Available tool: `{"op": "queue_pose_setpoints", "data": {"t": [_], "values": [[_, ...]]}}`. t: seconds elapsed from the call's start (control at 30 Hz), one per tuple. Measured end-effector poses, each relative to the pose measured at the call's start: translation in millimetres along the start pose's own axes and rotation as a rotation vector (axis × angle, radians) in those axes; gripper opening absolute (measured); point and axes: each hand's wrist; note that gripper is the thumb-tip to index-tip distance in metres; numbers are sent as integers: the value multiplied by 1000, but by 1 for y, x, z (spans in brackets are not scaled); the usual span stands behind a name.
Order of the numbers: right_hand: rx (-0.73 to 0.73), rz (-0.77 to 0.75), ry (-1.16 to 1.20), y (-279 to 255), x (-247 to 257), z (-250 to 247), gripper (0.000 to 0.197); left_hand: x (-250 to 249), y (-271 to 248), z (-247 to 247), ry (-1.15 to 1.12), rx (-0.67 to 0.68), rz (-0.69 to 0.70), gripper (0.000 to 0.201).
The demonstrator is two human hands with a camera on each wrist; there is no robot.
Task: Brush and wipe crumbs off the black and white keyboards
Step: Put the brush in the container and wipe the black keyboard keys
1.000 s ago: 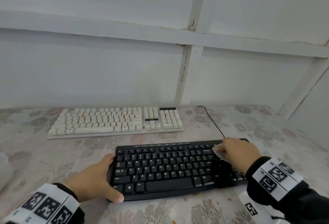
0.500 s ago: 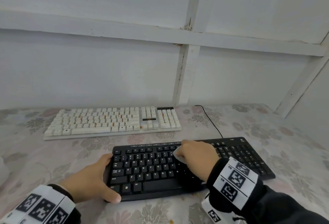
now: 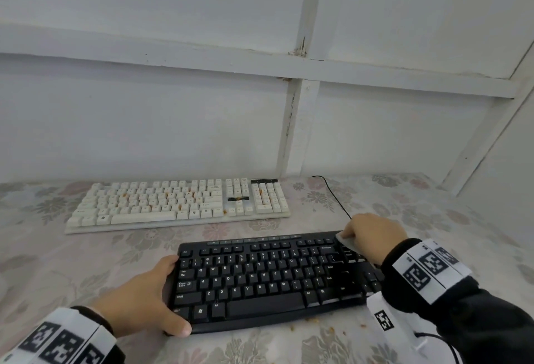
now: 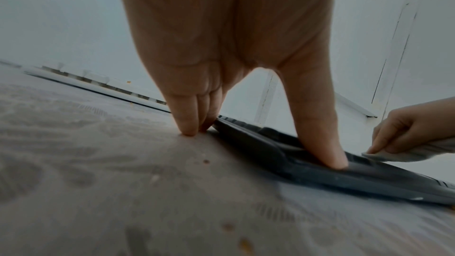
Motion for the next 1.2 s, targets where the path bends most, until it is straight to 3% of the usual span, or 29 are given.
{"op": "queue_pose_setpoints", "data": {"t": [0.07,0.17,0.3,0.4,0.57,0.67,0.8,0.93,1.0,1.2], "values": [[60,-10,71,-2,-4,7,26,1,1,0,15,-6,4,123],[-63,-97,36,-11,-17,24,10,3,1,1,18,-23,22,120],[-90,-34,-75,-11,-47,24,20,4,0,1,-3,-16,24,130],[-97,60,-118,-7,-69,20,13,3,0,1,4,-18,20,127],[-64,180,-62,0,-97,10,29,2,0,2,27,-38,0,124],[4,156,-29,2,-89,-1,33,3,0,2,38,-36,-7,125],[-41,-59,110,-2,-49,-1,34,1,0,1,50,-30,-29,129],[-69,-227,35,-9,-16,22,17,1,1,1,45,-26,-49,131],[-82,-211,19,-10,-16,26,8,2,1,1,42,-24,-48,131],[-93,-27,-34,-8,-56,29,15,2,1,2,46,-25,-37,127]]}}
Point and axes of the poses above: each hand's wrist, its own y-axis towards the middle knuckle, its own z-axis out of the palm, x = y × z, and after that the axes turned 13 degrees about y, right-handed
